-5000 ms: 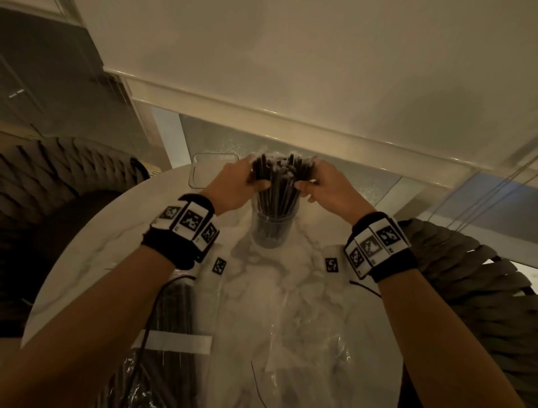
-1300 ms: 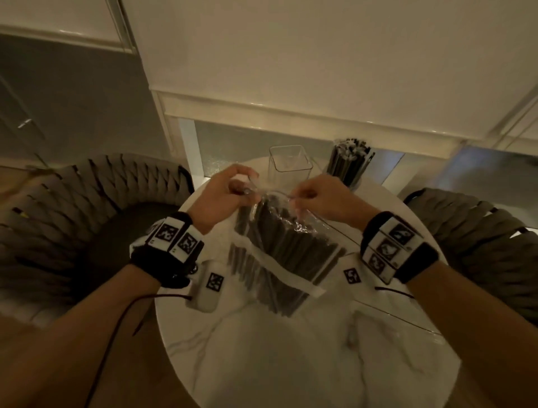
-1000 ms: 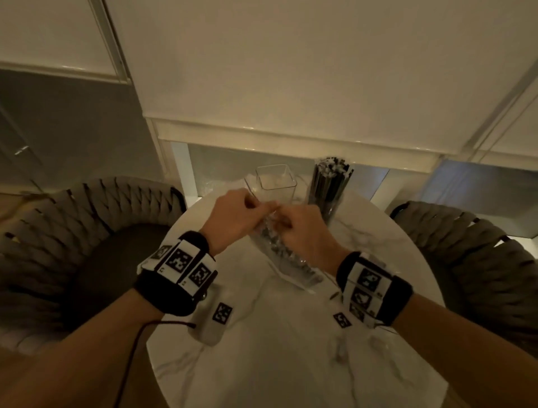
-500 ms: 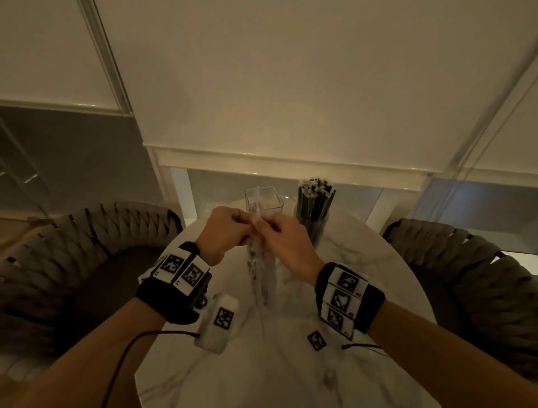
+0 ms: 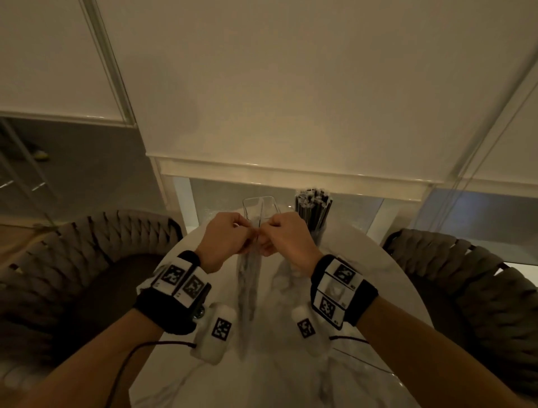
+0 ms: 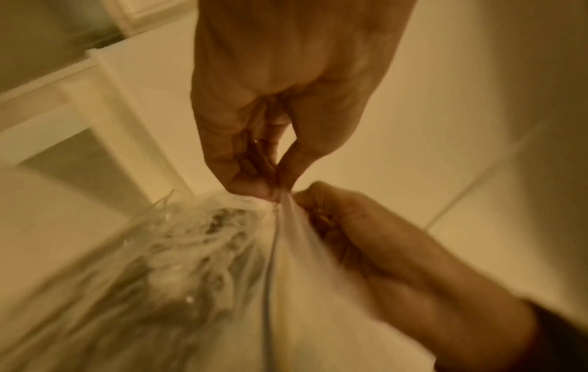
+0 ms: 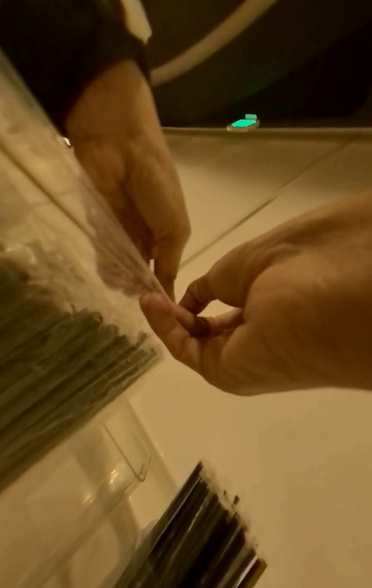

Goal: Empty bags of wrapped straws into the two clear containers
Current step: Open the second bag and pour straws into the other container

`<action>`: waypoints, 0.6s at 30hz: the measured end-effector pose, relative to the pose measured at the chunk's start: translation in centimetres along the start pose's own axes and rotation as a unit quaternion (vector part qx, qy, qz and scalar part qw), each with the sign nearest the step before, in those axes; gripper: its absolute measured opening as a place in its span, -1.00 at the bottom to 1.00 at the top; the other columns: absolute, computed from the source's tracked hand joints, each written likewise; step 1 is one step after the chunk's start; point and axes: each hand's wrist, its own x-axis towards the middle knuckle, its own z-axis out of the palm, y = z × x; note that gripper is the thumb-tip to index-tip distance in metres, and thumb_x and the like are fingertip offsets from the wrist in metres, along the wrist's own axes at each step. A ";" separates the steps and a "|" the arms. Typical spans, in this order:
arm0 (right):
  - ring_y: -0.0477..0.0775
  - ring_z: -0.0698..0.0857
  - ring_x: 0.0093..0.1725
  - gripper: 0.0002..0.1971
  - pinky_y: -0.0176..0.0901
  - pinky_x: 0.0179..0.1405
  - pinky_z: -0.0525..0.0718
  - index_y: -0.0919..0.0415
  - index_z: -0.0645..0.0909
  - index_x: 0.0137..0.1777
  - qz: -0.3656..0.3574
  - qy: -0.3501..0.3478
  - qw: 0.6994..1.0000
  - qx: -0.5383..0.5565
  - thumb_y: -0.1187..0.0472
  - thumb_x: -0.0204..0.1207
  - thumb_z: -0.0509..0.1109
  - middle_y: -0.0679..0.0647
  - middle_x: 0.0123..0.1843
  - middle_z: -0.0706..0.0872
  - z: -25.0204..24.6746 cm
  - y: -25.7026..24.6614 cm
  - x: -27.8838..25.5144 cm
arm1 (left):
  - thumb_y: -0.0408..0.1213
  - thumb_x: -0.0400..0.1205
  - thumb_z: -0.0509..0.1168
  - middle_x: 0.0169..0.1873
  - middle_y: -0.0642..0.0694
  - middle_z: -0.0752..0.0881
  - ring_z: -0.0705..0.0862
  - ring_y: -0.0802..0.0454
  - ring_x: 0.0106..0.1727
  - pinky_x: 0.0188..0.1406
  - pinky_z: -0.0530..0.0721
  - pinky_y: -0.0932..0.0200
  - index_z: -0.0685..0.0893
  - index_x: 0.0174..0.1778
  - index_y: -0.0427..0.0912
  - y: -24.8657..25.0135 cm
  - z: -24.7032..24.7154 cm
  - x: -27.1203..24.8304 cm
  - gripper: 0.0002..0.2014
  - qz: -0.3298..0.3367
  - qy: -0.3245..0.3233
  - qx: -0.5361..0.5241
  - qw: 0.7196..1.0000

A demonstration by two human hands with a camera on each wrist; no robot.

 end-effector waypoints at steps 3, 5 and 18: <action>-0.21 0.61 -0.68 -0.71 -0.39 -0.63 0.62 0.31 0.51 -0.45 -0.036 0.010 0.998 -0.046 0.37 0.53 0.35 0.16 -0.50 0.66 -0.7 0.6 -0.5 | -0.39 0.55 0.32 -0.39 -0.10 0.65 0.65 0.02 -0.34 -0.42 0.59 0.24 0.56 -0.23 -0.23 -0.9 -1.1 0.9 -0.93 0.082 0.142 0.159 0.973; -0.23 0.58 -0.71 -0.73 -0.45 -0.66 0.57 0.33 0.54 -0.42 -0.035 0.005 0.997 -0.075 0.35 0.52 0.36 0.10 -0.53 0.64 -1.7 1.0 -0.6 | -0.33 0.56 0.34 -0.31 -0.16 0.72 0.72 -0.06 -0.25 -0.25 0.70 0.07 0.58 -0.20 -0.20 -1.6 -2.4 1.2 -0.94 0.095 0.157 0.172 0.968; 0.28 0.75 -0.20 -0.89 -0.10 -0.18 0.72 0.40 0.68 -0.19 -0.008 -0.005 0.967 -0.256 0.36 0.50 0.37 0.24 -0.27 0.73 -4.1 4.2 0.9 | -0.48 0.63 0.16 0.09 -0.37 0.48 0.58 -0.34 0.02 0.01 0.63 -0.08 0.55 0.07 -0.38 -3.2 -2.5 0.4 -0.86 0.136 0.089 0.327 0.931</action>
